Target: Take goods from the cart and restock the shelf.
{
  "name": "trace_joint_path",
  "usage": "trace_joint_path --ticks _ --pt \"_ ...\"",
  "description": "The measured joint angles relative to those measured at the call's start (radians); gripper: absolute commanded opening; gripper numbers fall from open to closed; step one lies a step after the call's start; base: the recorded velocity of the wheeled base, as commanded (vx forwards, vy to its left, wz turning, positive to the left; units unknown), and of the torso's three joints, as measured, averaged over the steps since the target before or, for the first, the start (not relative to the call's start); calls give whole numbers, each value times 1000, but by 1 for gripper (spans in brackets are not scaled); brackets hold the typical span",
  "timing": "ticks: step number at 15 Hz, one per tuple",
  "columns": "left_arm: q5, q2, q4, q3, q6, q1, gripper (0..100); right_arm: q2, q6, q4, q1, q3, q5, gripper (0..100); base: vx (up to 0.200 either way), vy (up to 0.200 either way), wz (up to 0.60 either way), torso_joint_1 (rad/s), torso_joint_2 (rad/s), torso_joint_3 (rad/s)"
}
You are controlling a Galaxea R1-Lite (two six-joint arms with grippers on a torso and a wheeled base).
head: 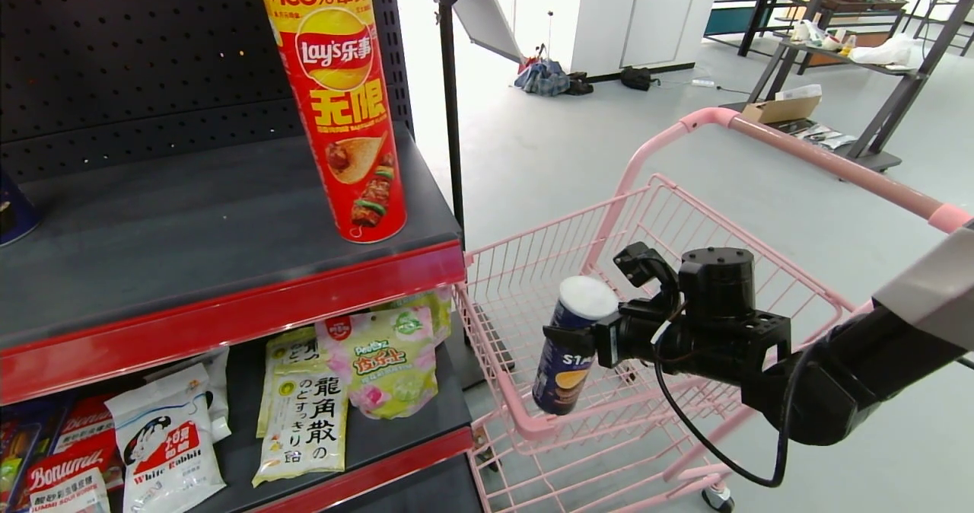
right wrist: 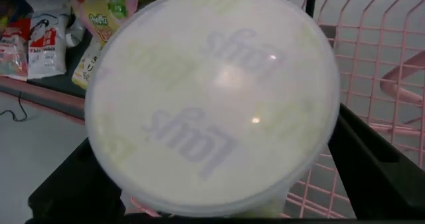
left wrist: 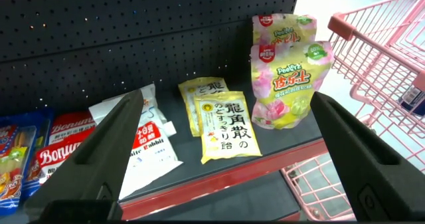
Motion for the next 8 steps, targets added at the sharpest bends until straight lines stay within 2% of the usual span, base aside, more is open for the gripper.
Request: trace_joint_path --ticks 2,3,5,8 --pt "0 0 0 0 0 0 100 9 2 -5 11 -4 -9 100 0 0 0 0 0 0" --pt "0 0 0 0 0 0 100 17 2 -38 22 -5 -26 0 0 0 0 0 0 0" --pt "0 0 0 0 0 0 100 41 10 -109 37 -7 -44 0 0 0 0 0 0 0" --pt "0 0 0 0 0 0 100 58 22 -120 54 -2 -46 0 0 0 0 0 0 0"
